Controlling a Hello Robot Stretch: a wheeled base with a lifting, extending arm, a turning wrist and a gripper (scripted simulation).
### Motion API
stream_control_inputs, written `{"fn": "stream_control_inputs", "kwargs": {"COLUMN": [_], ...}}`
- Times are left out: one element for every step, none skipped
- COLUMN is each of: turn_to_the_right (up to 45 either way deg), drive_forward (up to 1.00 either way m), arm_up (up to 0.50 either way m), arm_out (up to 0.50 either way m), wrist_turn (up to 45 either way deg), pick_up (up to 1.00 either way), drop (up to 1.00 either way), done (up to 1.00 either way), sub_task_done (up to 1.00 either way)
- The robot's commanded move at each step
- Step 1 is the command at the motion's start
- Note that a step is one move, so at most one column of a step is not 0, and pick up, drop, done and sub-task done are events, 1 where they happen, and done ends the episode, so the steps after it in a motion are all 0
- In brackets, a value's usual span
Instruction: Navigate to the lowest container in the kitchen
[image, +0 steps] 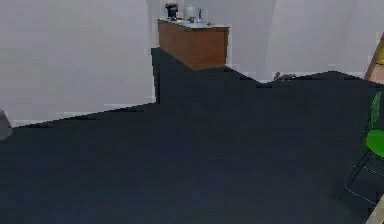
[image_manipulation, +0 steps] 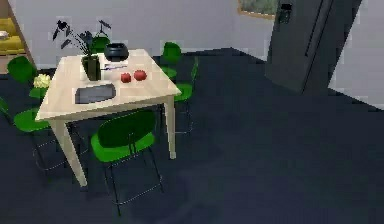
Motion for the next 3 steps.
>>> {"fn": "stream_control_inputs", "kwargs": {"turn_to_the_right": [0.0,0.0,0.0], "drive_forward": [1.0,1.0,1.0], "arm_up": [0.0,0.0,0.0], "arm_out": [0.0,0.0,0.0], "wrist_turn": [0.0,0.0,0.0], "pick_up": [0.0,0.0,0.0], "drop": [0.0,0.0,0.0], "done": [0.0,0.0,0.0], "sub_task_done": [0.0,0.0,0.0]}}
